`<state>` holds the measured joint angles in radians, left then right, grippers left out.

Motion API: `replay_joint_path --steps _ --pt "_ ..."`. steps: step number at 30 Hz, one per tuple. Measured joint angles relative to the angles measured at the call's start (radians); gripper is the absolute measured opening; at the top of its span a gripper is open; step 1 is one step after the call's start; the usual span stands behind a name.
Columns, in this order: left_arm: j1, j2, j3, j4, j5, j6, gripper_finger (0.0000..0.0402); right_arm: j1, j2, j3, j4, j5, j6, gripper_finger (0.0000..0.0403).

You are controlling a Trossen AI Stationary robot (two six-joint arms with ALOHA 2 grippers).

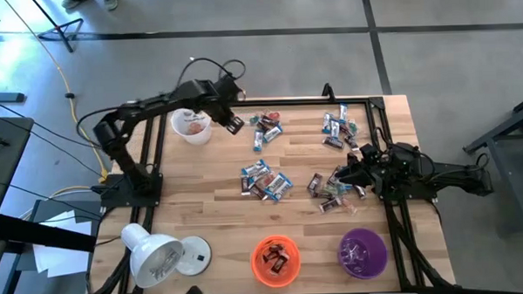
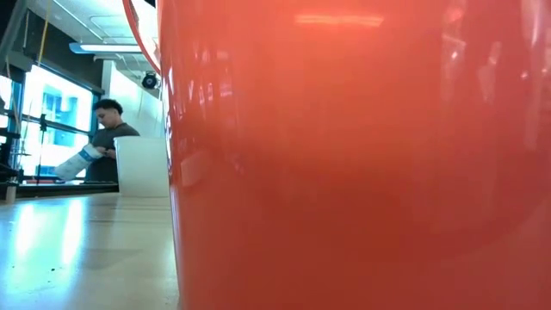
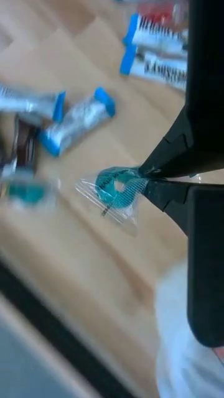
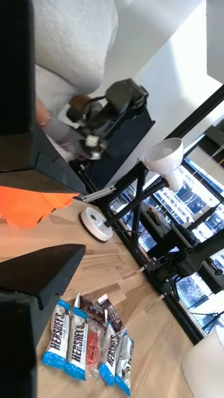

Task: Organize candy in baskets
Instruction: Put the blue gummy into the white bucket

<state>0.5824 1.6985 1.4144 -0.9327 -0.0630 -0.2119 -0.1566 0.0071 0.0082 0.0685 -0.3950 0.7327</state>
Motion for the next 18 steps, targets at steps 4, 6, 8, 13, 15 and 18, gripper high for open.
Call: replay_joint_path --steps 4,6,8,13,15,18 --pt "0.012 -0.084 0.000 -0.055 -0.141 -0.036 0.0001 0.000 0.000 0.000 0.000 0.000 0.000 0.0138" --pt "0.023 -0.113 0.001 -0.088 -0.205 -0.067 0.0001 0.000 0.000 0.000 0.000 0.000 0.000 0.0138" --pt "0.035 -0.129 0.001 -0.136 -0.259 -0.115 0.0001 0.000 0.000 0.000 0.000 0.000 0.000 0.0138" --pt "0.085 -0.134 -0.002 -0.268 -0.304 -0.221 0.0002 0.000 0.000 0.000 0.000 0.000 0.000 0.0138" --pt "0.103 -0.134 -0.017 -0.269 -0.304 -0.256 0.0008 0.000 0.000 0.000 0.000 0.000 0.000 0.0138" --pt "0.135 -0.133 -0.032 -0.269 -0.263 -0.294 0.0029 0.000 0.000 0.000 0.000 0.000 0.000 0.0138"
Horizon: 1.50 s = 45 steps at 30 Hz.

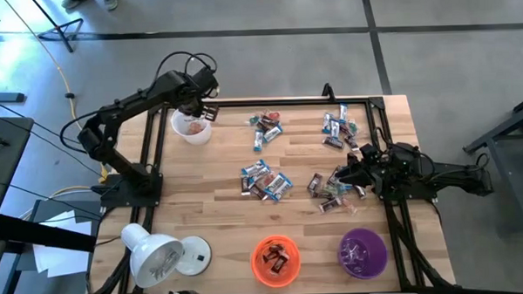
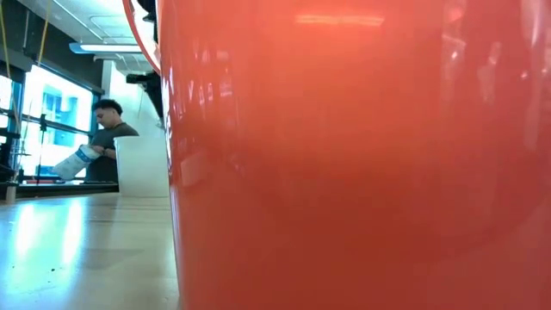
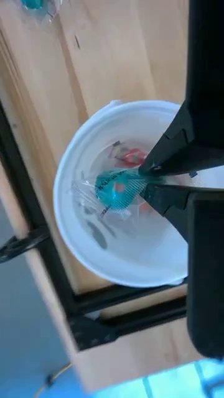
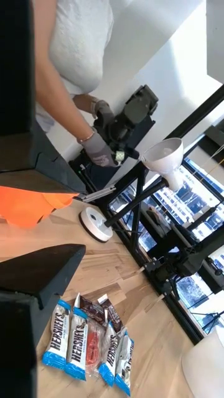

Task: Organize candy in baskets
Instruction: Put the blue gummy into the white bucket

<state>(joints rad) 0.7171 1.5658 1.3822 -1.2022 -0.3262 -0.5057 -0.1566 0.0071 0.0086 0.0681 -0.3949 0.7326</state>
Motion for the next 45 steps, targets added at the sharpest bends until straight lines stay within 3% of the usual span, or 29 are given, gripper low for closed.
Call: replay_joint_path --steps 8,14,21,26,37,45 --pt "0.030 -0.001 -0.013 0.011 0.040 0.075 0.0088 0.000 0.000 0.000 0.000 0.000 0.000 0.0138" --pt "0.003 -0.001 -0.013 0.095 0.131 0.118 0.0091 0.000 0.000 0.000 0.000 0.000 0.000 0.0138" --pt "-0.055 -0.001 -0.013 0.329 0.189 0.337 0.0091 0.000 0.000 0.000 0.000 0.000 0.000 0.0138" --pt "-0.056 0.008 -0.012 0.406 0.238 0.493 0.0091 0.000 0.000 0.000 0.000 0.000 0.000 0.0138" --pt "-0.006 0.193 0.001 0.395 0.531 0.466 0.0091 0.000 0.000 0.000 0.000 0.000 0.000 0.0138" --pt "-0.021 0.309 0.110 0.449 0.593 0.441 0.0114 0.000 0.000 0.000 0.000 0.000 0.000 0.0138"
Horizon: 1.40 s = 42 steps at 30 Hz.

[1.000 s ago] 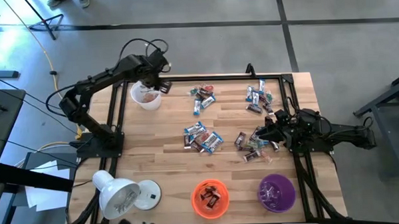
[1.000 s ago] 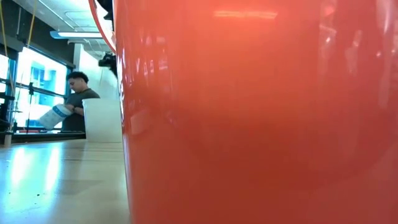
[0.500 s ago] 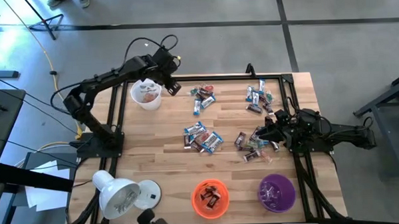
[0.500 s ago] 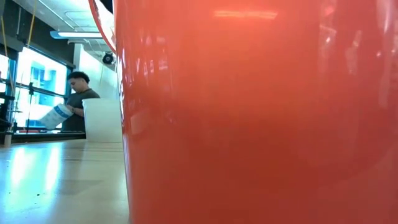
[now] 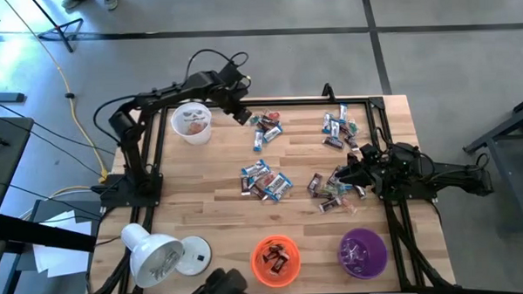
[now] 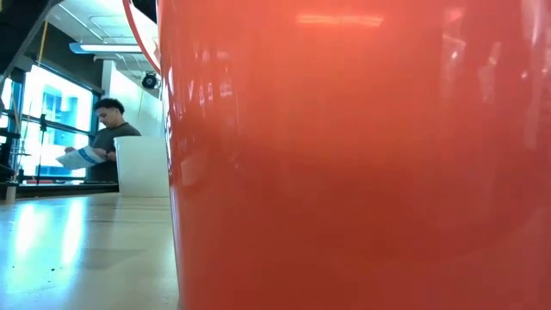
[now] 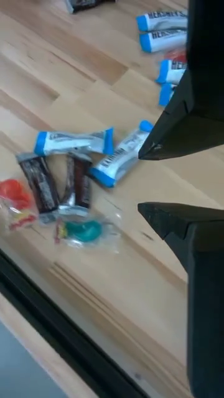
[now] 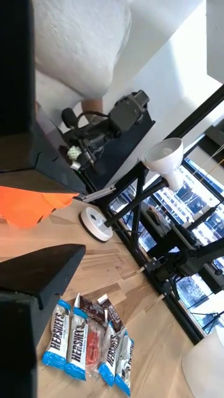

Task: Organize candy in baskets
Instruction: Put the blue gummy into the white bucket

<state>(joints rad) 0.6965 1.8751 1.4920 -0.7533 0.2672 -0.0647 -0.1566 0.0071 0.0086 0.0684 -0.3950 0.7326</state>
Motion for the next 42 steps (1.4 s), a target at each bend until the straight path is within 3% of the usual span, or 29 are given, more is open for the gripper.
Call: replay_joint_path --steps 10,22,35,42 --pt "-0.039 0.097 0.018 0.016 -0.098 0.083 0.0175 0.000 0.000 0.000 0.000 0.000 0.000 0.0138" --pt "-0.066 0.104 0.018 0.059 -0.184 0.328 0.0178 0.000 0.000 0.000 0.000 0.000 0.000 0.0138" --pt "-0.080 0.104 0.018 0.154 -0.169 0.319 0.0177 0.000 0.000 0.000 0.000 0.000 0.000 0.0138" --pt "-0.075 0.103 0.018 0.203 -0.248 0.148 0.0177 0.000 0.000 0.000 0.000 0.000 0.000 0.0138"
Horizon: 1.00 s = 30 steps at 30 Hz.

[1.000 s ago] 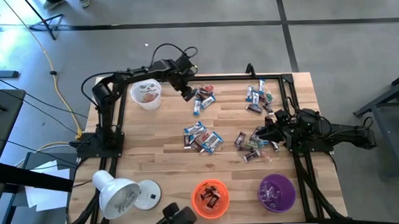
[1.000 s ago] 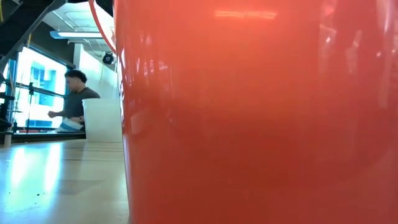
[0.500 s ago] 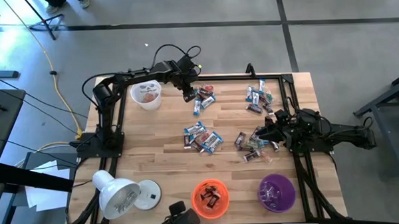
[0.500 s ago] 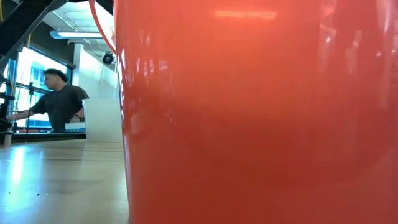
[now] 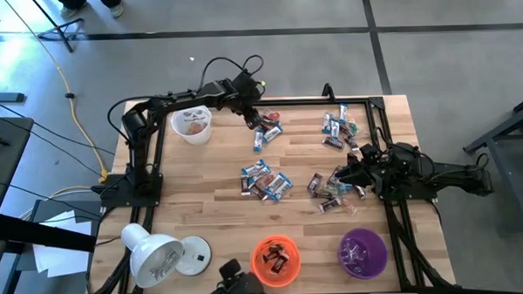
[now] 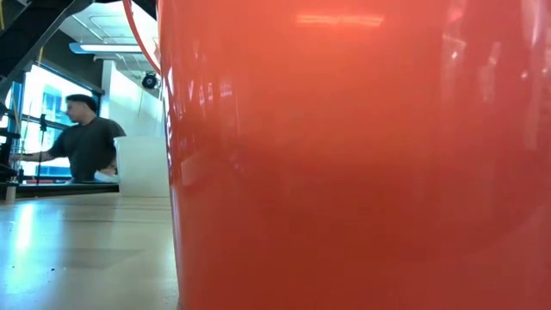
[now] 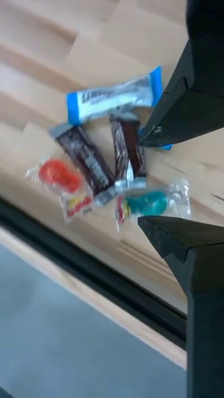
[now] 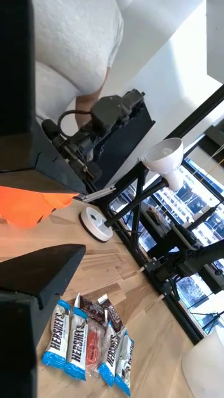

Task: Organize candy in baskets
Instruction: Put the blue gummy into the white bucket

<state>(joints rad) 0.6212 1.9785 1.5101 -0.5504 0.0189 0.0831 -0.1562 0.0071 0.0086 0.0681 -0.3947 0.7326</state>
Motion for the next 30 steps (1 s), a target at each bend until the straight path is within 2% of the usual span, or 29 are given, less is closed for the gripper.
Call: replay_joint_path --steps 8,13,19,30 --pt "0.033 0.000 0.000 -0.012 0.076 0.036 0.0177 0.000 0.000 0.000 0.000 0.000 0.000 0.0138" --pt "0.050 0.026 0.000 -0.068 0.083 0.015 0.0177 0.000 0.000 0.000 0.000 0.000 0.000 0.0138" --pt "0.063 0.061 -0.001 -0.072 0.173 0.043 0.0177 0.000 0.000 0.000 0.000 0.000 0.000 0.0138" --pt "0.068 0.063 -0.001 -0.016 0.178 0.155 0.0177 0.000 0.000 0.000 0.000 0.000 0.000 0.0138"
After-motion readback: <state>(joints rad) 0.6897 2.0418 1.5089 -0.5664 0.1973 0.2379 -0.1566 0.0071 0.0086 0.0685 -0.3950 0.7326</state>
